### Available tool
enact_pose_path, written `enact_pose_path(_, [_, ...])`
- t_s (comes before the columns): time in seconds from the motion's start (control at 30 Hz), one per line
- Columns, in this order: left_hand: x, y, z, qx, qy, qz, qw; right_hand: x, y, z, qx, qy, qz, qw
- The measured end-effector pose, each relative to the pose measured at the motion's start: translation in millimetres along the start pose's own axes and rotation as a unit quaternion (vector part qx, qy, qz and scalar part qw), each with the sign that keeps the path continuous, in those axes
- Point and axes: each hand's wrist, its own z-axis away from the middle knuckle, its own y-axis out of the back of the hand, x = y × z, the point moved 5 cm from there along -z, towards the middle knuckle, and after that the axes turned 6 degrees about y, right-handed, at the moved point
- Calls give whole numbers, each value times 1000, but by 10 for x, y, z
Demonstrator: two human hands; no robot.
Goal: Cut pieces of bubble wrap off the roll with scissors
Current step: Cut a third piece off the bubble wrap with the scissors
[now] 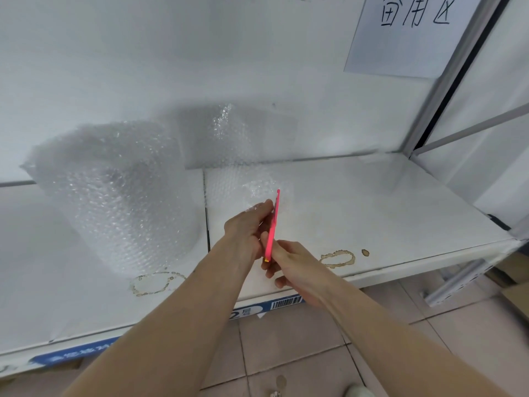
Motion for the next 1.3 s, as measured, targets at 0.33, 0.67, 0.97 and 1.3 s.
enact_pose_path(0.33, [0,21,-52,15,-6,-14,1000,18,-36,-5,5,-12,-37,999])
enact_pose_path(0.67, [-2,14,-41,12,-2,-5,1000,24,-31,-3,16,-4,-32,999])
enact_pose_path(0.97, [2,21,-76,11,12,-11,1000,9,-17,2,18,2,-23,1000])
enact_pose_path(1.3, [49,73,-143,4,1,-16,1000,-28,-79,15,-5,-18,-57,998])
